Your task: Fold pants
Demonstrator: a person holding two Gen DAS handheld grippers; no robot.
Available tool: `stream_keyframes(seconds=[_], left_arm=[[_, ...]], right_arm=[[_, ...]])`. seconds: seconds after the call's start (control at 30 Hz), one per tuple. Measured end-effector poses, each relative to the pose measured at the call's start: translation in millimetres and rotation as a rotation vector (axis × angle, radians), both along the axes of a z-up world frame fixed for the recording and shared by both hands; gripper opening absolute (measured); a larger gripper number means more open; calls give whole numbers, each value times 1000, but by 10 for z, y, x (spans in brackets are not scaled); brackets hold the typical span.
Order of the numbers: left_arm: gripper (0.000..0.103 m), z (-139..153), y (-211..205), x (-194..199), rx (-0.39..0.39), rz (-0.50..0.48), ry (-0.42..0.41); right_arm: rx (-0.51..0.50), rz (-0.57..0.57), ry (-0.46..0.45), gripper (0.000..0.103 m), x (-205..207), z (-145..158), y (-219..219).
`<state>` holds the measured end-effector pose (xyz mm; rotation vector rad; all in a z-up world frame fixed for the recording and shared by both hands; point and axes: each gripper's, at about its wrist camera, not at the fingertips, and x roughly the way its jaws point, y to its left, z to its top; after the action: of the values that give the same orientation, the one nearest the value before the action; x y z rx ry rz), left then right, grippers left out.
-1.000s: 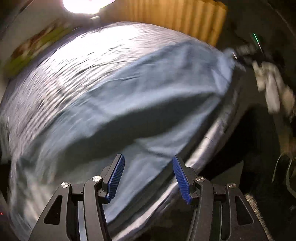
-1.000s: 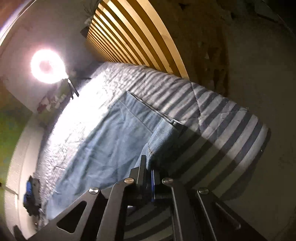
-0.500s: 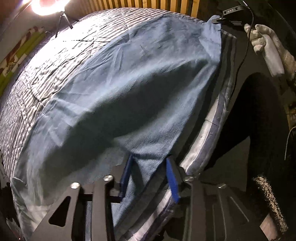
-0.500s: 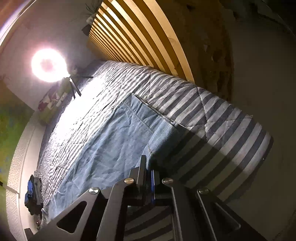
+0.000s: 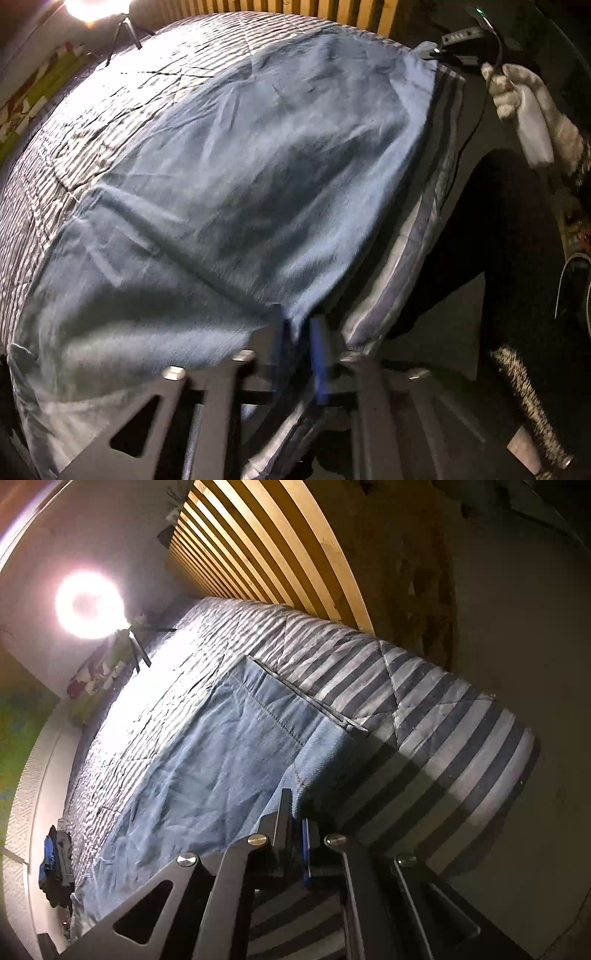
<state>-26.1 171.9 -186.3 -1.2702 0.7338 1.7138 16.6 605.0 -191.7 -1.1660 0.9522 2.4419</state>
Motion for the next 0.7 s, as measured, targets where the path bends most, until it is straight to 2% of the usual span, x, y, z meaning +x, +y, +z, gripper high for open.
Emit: stream_keyframes(seconds=[0.03, 0.07, 0.1, 0.17, 0.2, 0.27, 0.33, 0.4, 0.43, 0.47, 0.53, 0.57, 0.63, 0.7], left_arm=[[41, 66, -13, 6, 20, 5, 17], [49, 123, -27, 4, 42, 8, 22], [49, 189, -44, -15, 70, 14, 12], [49, 324, -44, -141, 144, 50, -15], [49, 360, -7, -244, 171, 75, -12], [48, 335, 111, -446, 178, 118, -10], [16, 225, 285, -680, 175, 150, -42], [15, 68, 422, -801, 148, 160, -51], [15, -101, 521, -820, 86, 146, -28], [14, -104, 549, -789, 107, 127, 7], [15, -102, 616, -781, 79, 99, 19], [15, -58, 617, -792, 91, 112, 4], [16, 96, 626, -756, 180, 105, -11], [18, 100, 721, -697, 183, 71, 3]], right_arm=[[6, -3, -6, 7, 18, 10, -1], [8, -7, -13, 14, 50, 17, 9], [9, -20, -14, 26, 94, 16, 32], [-15, -63, 0, 37, 200, -21, 99], [-38, -74, -3, 37, 224, -68, 134], [-90, -76, -16, 37, 215, -173, 172], [-95, -77, -13, 37, 195, -206, 148], [-83, -49, -11, 37, 130, -192, 82], [-81, -35, -11, 37, 92, -190, 48], [-77, -23, -14, 37, 54, -184, 9], [-63, 3, -18, 39, 5, -173, -40], [-61, 6, -19, 39, -8, -168, -52], [-87, 0, -8, 39, 1, -197, -34], [-118, -16, 20, 39, 16, -246, -9]])
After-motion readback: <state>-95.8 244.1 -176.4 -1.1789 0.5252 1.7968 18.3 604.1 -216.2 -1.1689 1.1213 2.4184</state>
